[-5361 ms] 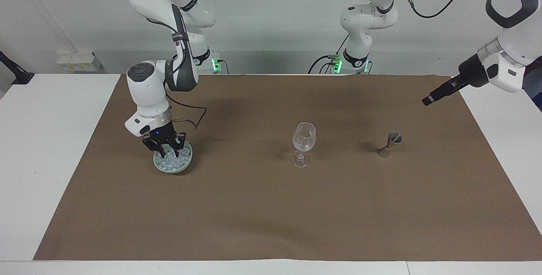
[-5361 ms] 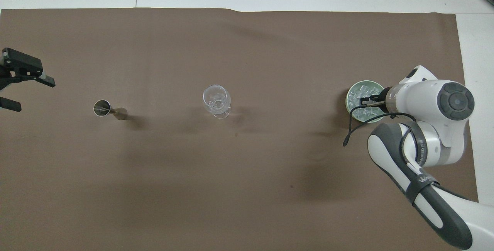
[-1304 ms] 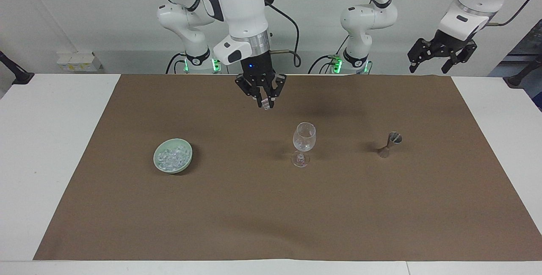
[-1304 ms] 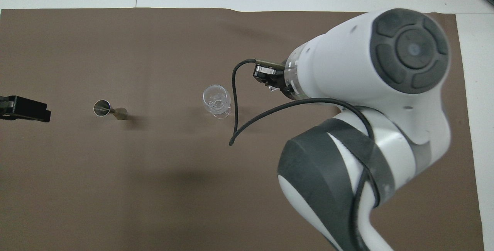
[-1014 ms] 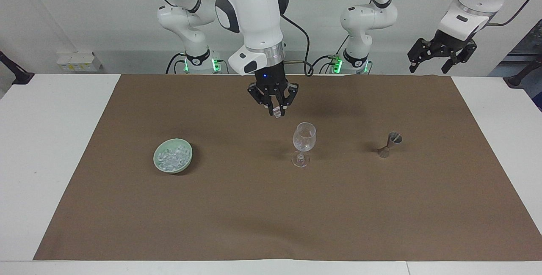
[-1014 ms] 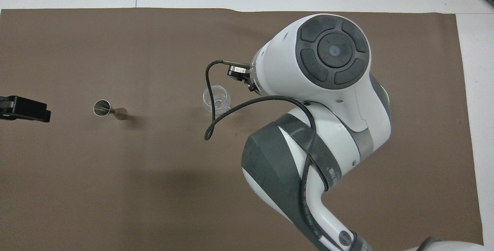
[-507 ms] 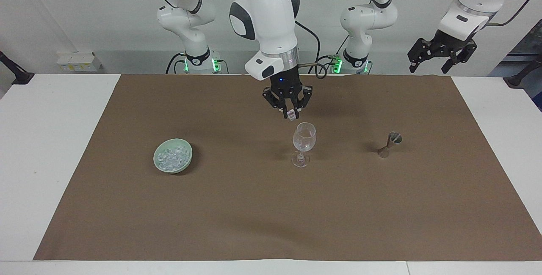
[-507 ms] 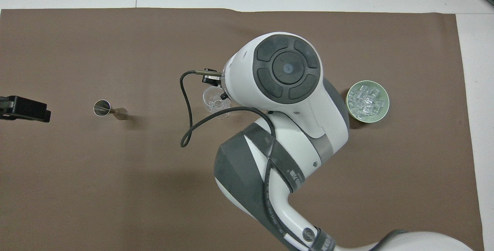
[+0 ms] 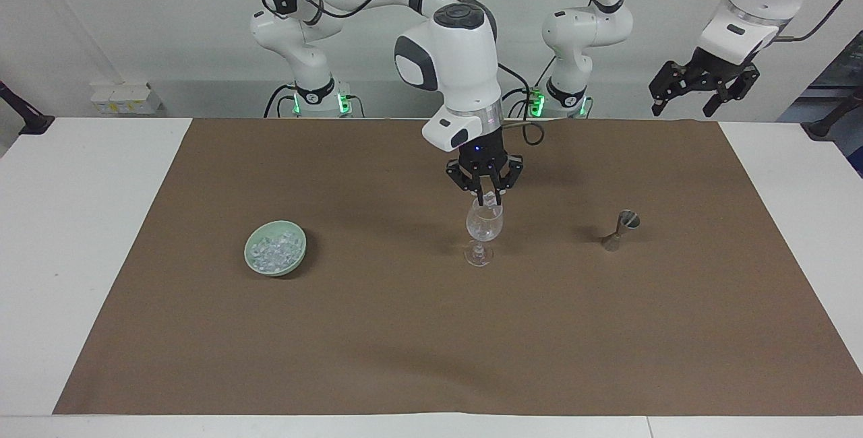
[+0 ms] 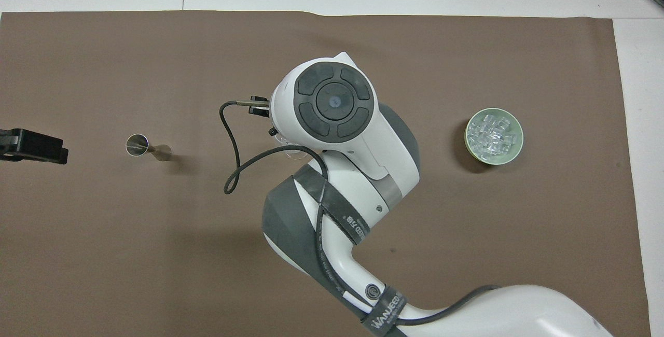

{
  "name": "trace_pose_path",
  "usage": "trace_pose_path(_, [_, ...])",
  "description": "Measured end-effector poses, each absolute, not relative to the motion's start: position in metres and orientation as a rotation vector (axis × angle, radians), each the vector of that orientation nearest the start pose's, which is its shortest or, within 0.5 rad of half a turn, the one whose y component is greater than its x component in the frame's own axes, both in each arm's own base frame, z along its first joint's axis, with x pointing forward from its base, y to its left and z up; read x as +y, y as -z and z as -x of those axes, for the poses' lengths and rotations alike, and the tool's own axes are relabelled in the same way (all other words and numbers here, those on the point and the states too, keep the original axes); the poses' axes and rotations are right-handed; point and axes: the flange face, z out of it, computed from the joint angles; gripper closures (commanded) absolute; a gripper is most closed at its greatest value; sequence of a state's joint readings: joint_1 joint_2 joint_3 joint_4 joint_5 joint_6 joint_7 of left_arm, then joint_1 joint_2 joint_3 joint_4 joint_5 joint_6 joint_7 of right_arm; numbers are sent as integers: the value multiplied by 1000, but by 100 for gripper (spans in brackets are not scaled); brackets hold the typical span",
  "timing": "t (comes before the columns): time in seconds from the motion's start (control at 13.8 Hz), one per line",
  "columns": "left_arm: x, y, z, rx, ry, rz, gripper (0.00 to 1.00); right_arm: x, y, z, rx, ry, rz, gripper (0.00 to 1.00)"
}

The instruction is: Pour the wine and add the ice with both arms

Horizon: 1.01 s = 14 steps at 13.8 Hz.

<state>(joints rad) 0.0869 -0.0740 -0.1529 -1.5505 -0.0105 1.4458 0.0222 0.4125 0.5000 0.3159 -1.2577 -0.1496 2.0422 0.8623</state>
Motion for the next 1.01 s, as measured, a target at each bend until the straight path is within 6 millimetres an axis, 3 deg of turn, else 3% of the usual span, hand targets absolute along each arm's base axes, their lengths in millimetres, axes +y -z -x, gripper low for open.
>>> trace_pose_path(0.36, [-39, -662, -517, 139, -49, 3137, 0, 450, -498, -575, 159, 320, 2944, 100])
trace_pose_path(0.65, [-39, -662, -517, 139, -50, 3137, 0, 449, -484, -575, 143, 325, 2981, 100])
trace_pose_path(1.01, [-39, -662, -517, 139, -49, 3137, 0, 450, -483, -575, 139, 327, 2986, 100])
